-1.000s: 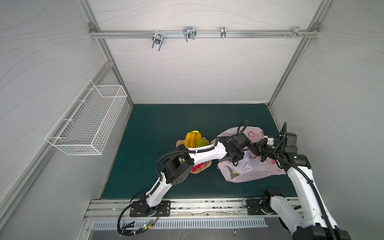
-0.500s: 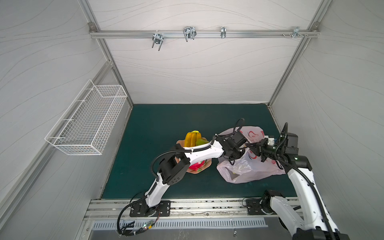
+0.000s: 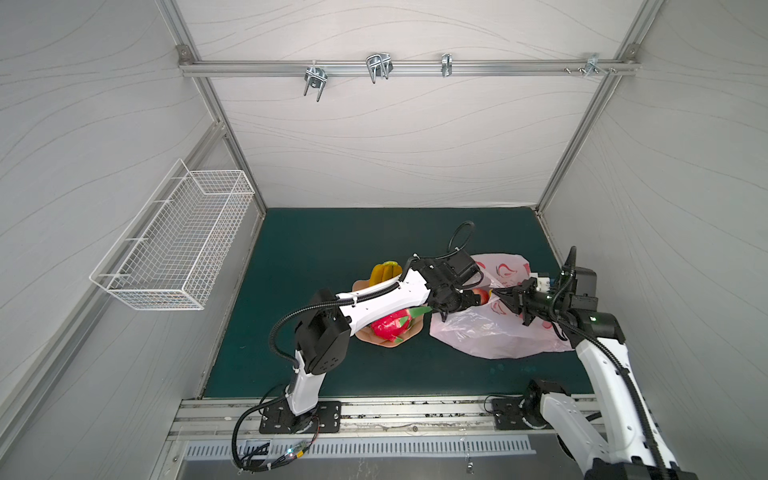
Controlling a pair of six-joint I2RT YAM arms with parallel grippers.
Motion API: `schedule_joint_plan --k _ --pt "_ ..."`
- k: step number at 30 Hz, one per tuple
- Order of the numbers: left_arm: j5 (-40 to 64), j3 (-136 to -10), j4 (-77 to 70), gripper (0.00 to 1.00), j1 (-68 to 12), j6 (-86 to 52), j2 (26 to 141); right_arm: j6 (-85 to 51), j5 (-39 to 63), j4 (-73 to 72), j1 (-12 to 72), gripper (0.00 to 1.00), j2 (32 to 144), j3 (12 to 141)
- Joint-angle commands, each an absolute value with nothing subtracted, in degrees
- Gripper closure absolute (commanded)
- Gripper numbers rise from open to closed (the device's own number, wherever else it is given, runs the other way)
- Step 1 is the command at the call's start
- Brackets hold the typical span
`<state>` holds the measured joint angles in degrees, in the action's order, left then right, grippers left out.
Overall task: Place the fruits into the plastic bag
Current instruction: Place the fruit in the plastic bag, then pick up the fruit from the plate.
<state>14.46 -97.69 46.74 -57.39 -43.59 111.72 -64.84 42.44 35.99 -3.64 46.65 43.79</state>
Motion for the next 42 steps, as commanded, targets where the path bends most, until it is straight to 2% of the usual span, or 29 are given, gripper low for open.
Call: schedule_joint_plan --k 1,11,18,23,28,32,42 --pt "8.9 -99.8 54.2 0.18 -57.2 -39.4 109.7 -64.7 41.4 37.7 -4.0 1.0 46.3 44.7" --pt "10.3 -92.3 49.5 0.18 -54.0 -41.2 99.4 -64.1 40.8 38.1 -4.0 1.0 46.4 45.3" --pt "12.0 -83.3 45.8 0.17 -47.5 -45.1 89.9 -64.2 40.7 38.1 -4.0 1.0 46.3 45.3" --pt "8.7 -79.9 47.1 0.15 -41.2 -45.6 85.4 -64.2 40.7 38.1 -4.0 1.0 46.3 45.3" --pt "6.9 -80.0 48.7 0.14 -36.1 -43.9 86.7 -64.2 40.8 38.1 -4.0 1.0 46.3 45.4" --pt "9.5 -80.5 47.5 0.15 -33.0 -43.5 90.4 -64.0 40.9 38.4 -4.0 1.0 46.3 45.8" --pt "12.0 -82.0 43.9 0.16 -32.5 -43.9 97.4 -63.5 41.0 39.3 -4.0 1.0 46.2 46.2"
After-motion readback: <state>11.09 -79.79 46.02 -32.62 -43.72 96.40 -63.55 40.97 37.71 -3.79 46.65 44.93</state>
